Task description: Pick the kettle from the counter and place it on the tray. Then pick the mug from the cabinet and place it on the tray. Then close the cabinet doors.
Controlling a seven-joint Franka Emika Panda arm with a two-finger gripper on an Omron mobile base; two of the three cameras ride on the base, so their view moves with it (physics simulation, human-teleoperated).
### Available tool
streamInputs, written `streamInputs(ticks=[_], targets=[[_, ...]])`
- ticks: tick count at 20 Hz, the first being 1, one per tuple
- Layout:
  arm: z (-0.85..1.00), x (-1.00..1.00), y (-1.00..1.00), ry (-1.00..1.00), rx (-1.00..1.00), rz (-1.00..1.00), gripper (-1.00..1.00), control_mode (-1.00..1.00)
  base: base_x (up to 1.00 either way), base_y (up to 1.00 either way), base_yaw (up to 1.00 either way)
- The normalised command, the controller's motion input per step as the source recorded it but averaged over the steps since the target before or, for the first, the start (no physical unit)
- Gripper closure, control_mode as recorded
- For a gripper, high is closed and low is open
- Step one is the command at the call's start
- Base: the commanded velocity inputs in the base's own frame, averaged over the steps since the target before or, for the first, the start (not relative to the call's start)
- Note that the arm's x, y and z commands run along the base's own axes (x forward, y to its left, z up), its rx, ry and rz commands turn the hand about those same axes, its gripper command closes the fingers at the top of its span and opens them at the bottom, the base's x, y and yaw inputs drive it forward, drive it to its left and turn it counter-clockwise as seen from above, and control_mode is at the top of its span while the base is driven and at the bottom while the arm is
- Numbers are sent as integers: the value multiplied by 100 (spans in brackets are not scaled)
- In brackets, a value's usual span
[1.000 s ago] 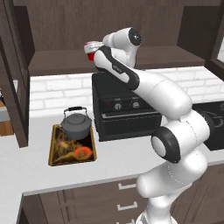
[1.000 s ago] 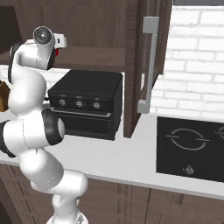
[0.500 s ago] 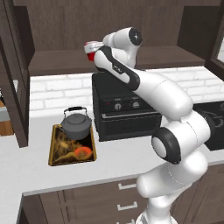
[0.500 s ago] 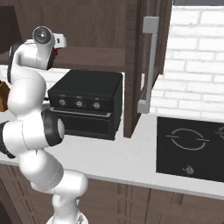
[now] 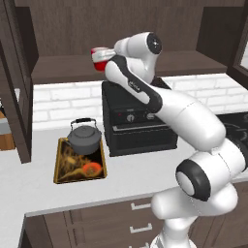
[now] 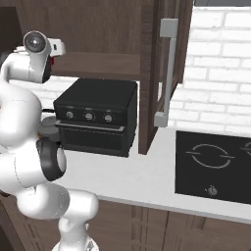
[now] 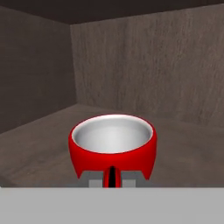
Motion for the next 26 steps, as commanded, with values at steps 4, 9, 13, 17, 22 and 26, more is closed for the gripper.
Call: streamInputs(ticks=[4, 9, 13, 17, 22, 26], targets=[[14, -86, 29, 0, -2, 13, 100, -100, 0, 0, 0], [4, -98, 7, 0, 0, 18, 100, -100, 0, 0, 0], [-19, -100, 0, 0, 0, 17, 100, -100, 0, 0, 0], [-39, -91, 3, 0, 0, 11, 100, -100, 0, 0, 0], [-52, -57, 6, 2, -1, 7, 100, -100, 0, 0, 0], [-63, -36, 1, 1, -6, 9, 100, -100, 0, 0, 0]])
